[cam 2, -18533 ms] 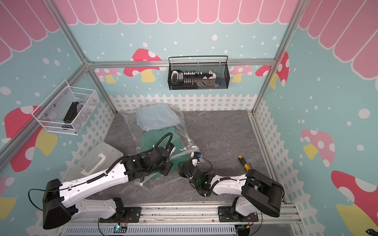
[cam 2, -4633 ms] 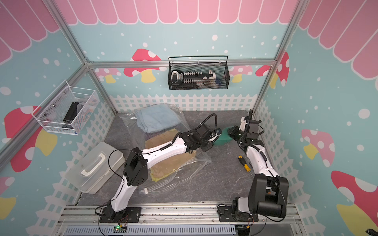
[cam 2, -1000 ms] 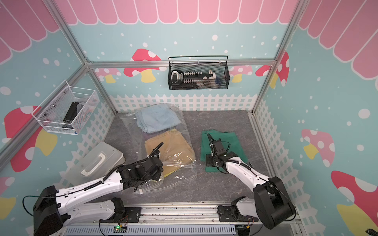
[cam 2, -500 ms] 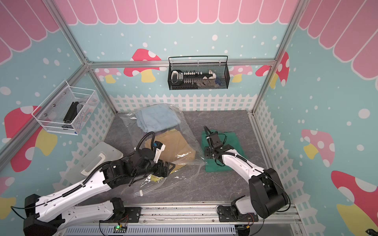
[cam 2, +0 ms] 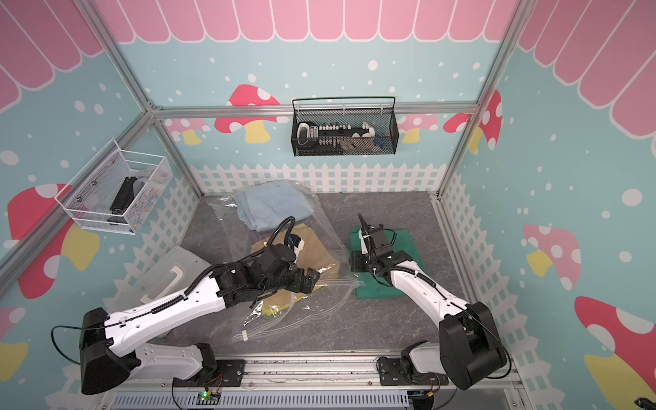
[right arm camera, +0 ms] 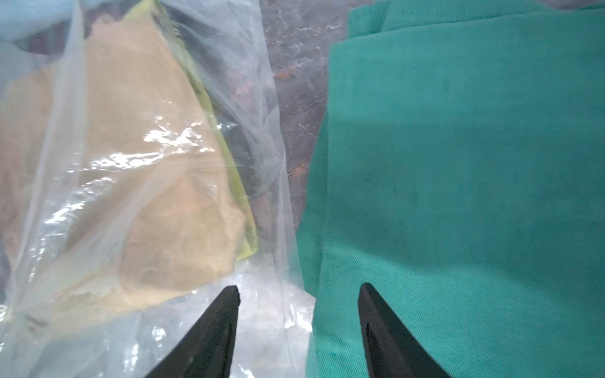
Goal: Take the trousers out of the vacuum bag
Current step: Adjust the vacuum bag at the center of the board.
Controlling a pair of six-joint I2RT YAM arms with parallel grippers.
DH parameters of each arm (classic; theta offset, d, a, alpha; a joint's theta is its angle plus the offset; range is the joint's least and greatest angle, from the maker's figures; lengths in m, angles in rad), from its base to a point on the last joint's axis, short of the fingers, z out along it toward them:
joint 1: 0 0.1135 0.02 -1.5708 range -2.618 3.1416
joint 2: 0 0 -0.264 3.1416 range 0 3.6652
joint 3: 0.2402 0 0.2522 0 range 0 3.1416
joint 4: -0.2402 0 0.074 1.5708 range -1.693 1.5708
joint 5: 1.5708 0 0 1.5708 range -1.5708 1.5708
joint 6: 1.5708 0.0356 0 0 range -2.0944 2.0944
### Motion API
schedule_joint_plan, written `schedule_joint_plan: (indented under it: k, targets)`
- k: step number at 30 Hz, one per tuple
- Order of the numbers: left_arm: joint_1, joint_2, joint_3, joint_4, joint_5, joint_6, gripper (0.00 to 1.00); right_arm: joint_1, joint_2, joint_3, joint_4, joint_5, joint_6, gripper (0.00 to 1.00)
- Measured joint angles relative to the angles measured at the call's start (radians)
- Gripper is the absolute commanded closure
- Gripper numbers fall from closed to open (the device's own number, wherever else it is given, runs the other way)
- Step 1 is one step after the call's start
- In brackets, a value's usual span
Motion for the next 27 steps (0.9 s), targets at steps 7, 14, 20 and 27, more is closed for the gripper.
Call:
schedule_joint_plan:
  k: [7, 14, 20, 27]
  targets:
    - [0.051, -0.060, -0.201, 0.029, -0.029, -0.053, 0.01, 0.021, 0.108, 0.000, 0.092, -0.073, 0.015, 0.39]
    - [0.056, -0.173, -0.262, 0.037, -0.006, -0.043, 0.01, 0.110, 0.244, 0.038, 0.151, -0.090, 0.046, 0.39]
    - [0.056, -0.256, -0.267, 0.032, 0.006, -0.021, 0.01, 0.179, 0.339, 0.076, 0.197, -0.073, 0.082, 0.46]
    - [0.056, -0.309, -0.280, -0.007, 0.002, -0.012, 0.01, 0.277, 0.388, 0.088, 0.246, -0.027, 0.153, 0.47]
